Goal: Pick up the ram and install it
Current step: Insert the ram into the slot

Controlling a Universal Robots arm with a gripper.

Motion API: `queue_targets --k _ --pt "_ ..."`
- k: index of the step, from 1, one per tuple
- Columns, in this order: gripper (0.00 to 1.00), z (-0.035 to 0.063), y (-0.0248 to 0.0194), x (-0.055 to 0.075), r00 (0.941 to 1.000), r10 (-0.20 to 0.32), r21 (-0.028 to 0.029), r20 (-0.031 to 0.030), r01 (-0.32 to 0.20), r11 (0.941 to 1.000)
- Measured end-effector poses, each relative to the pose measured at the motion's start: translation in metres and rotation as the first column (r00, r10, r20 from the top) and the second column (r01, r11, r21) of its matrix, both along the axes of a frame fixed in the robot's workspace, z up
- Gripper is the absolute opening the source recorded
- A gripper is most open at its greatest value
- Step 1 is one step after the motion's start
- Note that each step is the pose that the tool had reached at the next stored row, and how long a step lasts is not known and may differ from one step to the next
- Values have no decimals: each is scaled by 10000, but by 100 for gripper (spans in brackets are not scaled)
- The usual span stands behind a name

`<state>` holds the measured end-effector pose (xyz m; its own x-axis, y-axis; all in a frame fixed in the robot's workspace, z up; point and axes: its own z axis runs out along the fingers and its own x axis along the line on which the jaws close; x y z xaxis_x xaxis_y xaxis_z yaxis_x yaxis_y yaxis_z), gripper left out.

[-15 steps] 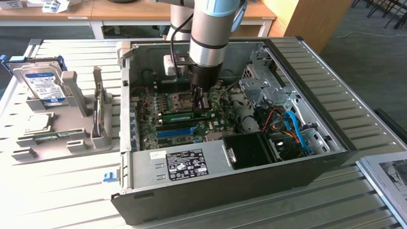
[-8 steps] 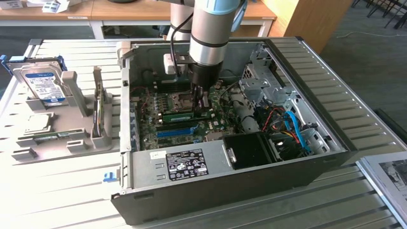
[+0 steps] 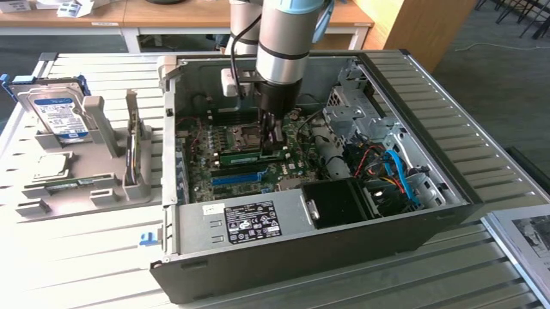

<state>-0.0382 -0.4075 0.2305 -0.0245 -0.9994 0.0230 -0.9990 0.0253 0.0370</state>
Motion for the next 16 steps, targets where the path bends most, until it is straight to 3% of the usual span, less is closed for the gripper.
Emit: queue_targets --k 16 --pt "25 296 0 20 10000 1 0 0 -1 10000"
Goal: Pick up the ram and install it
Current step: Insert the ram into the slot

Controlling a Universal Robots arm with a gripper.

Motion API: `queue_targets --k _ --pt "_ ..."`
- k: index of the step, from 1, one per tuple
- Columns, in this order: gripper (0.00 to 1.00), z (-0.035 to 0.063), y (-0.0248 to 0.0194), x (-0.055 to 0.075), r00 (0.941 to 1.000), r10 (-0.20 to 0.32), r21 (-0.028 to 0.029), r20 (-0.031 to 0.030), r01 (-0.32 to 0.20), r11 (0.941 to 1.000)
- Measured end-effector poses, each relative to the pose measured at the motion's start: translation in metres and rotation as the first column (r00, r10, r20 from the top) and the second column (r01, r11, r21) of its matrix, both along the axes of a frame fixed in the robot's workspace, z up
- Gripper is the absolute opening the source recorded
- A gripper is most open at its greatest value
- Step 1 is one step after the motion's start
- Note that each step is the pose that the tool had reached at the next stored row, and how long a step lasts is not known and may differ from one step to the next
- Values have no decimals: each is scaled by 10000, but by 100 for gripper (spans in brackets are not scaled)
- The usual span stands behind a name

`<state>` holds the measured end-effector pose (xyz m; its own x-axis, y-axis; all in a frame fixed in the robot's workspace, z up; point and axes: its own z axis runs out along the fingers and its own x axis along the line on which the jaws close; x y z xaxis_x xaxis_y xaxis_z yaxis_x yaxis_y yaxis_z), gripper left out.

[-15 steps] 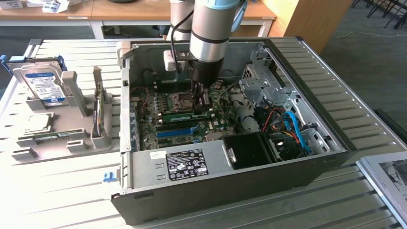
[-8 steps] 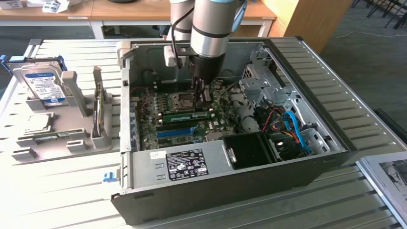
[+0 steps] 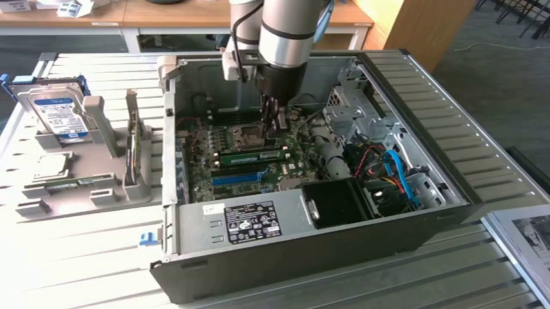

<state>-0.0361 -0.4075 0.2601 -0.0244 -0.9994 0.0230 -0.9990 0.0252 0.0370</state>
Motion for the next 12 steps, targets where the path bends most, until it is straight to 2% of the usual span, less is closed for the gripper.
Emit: queue_targets --k 12 --pt "25 283 0 14 10000 -1 0 0 1 10000"
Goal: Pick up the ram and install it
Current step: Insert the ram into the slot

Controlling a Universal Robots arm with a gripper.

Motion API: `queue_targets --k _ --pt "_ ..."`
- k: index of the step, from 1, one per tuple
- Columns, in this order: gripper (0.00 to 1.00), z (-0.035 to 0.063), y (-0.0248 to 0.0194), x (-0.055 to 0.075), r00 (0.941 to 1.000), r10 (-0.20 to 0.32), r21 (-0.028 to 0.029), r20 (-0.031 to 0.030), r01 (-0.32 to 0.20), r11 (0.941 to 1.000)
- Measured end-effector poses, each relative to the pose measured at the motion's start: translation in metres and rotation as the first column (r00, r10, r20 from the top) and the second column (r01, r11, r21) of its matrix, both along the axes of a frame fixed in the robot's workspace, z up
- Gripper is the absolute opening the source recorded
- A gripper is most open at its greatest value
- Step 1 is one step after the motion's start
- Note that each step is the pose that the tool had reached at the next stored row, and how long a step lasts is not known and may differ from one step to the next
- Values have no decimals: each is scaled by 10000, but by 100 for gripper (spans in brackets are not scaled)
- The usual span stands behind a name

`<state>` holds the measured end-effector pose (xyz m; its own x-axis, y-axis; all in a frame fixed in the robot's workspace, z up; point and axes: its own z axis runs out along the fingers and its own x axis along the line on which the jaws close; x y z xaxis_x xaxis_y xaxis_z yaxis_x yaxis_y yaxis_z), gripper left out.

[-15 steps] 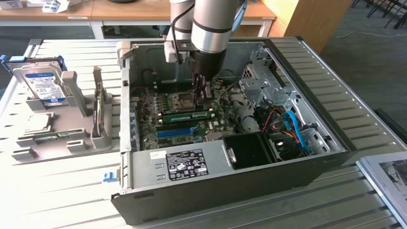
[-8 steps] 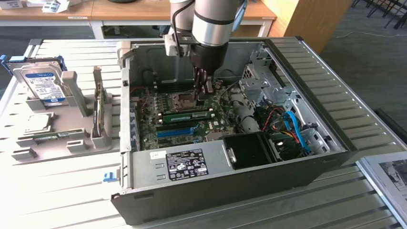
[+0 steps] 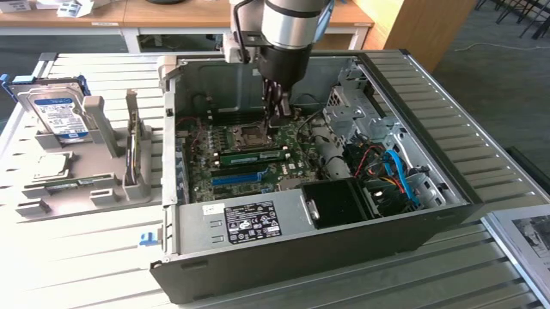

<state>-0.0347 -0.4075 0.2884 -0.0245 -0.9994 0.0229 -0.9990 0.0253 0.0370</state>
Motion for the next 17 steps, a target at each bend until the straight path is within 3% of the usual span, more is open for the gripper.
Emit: queue_targets --k 17 --pt "25 339 0 12 10000 1 2 0 -1 10000"
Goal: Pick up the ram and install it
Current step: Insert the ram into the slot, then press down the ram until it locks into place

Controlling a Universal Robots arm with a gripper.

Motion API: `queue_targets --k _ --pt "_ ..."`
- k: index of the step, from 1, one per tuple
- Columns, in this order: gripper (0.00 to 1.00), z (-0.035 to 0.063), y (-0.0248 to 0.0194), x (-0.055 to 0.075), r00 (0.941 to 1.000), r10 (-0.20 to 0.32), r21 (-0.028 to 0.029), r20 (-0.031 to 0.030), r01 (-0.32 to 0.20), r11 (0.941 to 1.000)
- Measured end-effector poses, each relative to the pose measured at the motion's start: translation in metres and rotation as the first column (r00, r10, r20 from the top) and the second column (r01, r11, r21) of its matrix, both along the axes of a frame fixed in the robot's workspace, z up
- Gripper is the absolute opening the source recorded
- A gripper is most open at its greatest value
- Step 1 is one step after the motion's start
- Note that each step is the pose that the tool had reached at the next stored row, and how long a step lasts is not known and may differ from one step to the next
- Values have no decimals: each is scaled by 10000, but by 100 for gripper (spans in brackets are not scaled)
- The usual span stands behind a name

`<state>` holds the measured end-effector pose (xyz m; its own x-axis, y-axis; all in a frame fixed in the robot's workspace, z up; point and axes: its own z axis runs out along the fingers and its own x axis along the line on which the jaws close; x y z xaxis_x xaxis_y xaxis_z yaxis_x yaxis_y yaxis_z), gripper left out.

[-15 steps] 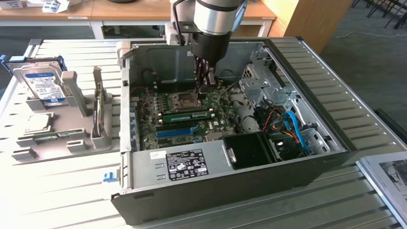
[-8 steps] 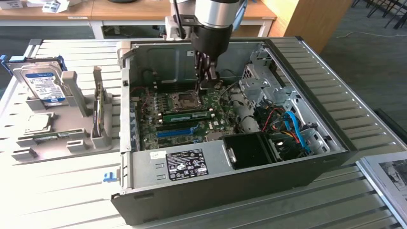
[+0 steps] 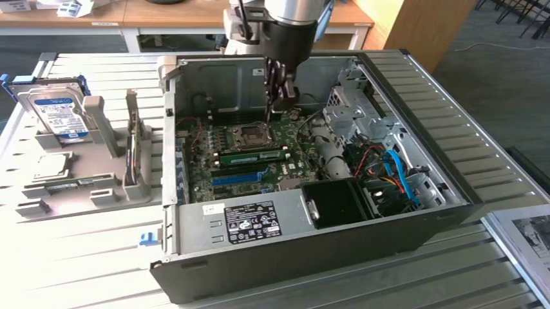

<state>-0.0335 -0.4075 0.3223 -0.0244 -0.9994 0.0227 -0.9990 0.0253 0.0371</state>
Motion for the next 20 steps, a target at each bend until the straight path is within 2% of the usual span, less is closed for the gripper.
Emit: queue_targets --k 5,20 --pt "25 89 0 1 10000 0 2 0 0 10000" --pt "24 90 0 1 10000 0 4 0 0 10000"
